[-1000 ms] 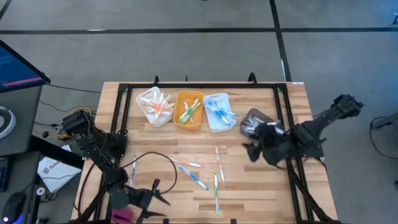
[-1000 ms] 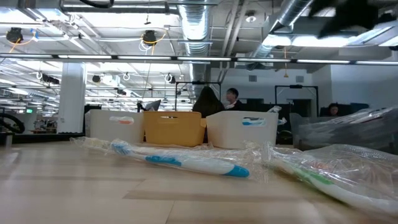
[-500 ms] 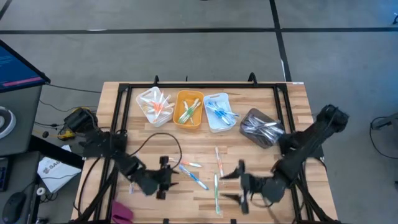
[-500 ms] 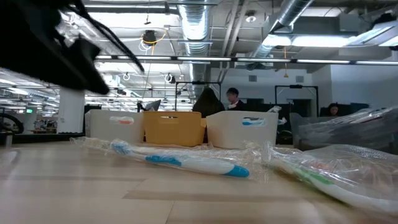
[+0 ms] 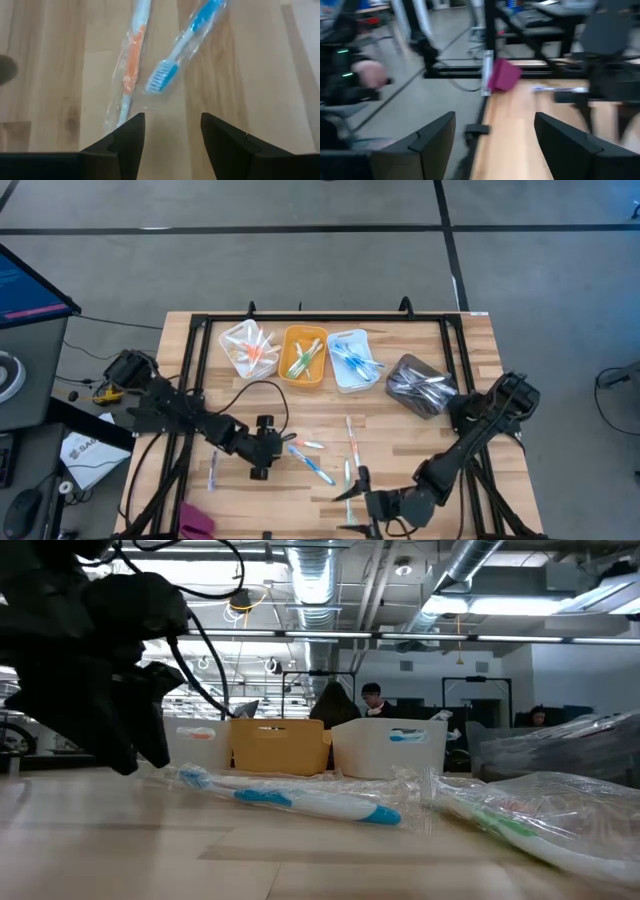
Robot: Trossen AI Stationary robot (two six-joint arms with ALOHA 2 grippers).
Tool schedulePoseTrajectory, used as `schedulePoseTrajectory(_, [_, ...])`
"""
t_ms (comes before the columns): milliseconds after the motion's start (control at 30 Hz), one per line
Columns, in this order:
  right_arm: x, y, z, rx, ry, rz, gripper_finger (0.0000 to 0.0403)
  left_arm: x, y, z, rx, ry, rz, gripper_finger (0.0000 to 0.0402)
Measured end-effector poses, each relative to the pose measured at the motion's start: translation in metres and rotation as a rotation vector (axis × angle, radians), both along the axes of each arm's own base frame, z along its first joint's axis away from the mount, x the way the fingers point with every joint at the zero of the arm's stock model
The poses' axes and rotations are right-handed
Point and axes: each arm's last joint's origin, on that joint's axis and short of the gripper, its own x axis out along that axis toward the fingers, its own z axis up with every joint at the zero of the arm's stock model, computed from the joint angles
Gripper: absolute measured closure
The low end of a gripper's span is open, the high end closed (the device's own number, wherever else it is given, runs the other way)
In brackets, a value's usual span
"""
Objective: Pick & Place Toothbrushes
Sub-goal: Put the white orange toothbrush into the left white bin
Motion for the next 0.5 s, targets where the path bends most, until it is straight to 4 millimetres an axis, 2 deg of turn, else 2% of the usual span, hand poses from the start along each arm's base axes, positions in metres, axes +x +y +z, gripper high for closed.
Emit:
schedulePoseTrajectory(133, [-0.001,0.004,0.004,0.019,0.003,0.071,0.0138,0.0,0.0,0.003,0.07,-0.021,-0.042,0.0215])
schedulePoseTrajectory(267, [0.0,0.004,0.003,0.026,0.005,0.07,0.0138,0.001,0.007,0.002,0.176,-0.02,-0.052,0.0215])
schedulePoseTrajectory(500, [-0.002,0.006,0.003,0.126,0.032,0.056,0.0138,0.01,0.029,0.002,0.148,0.003,0.017,0.0215])
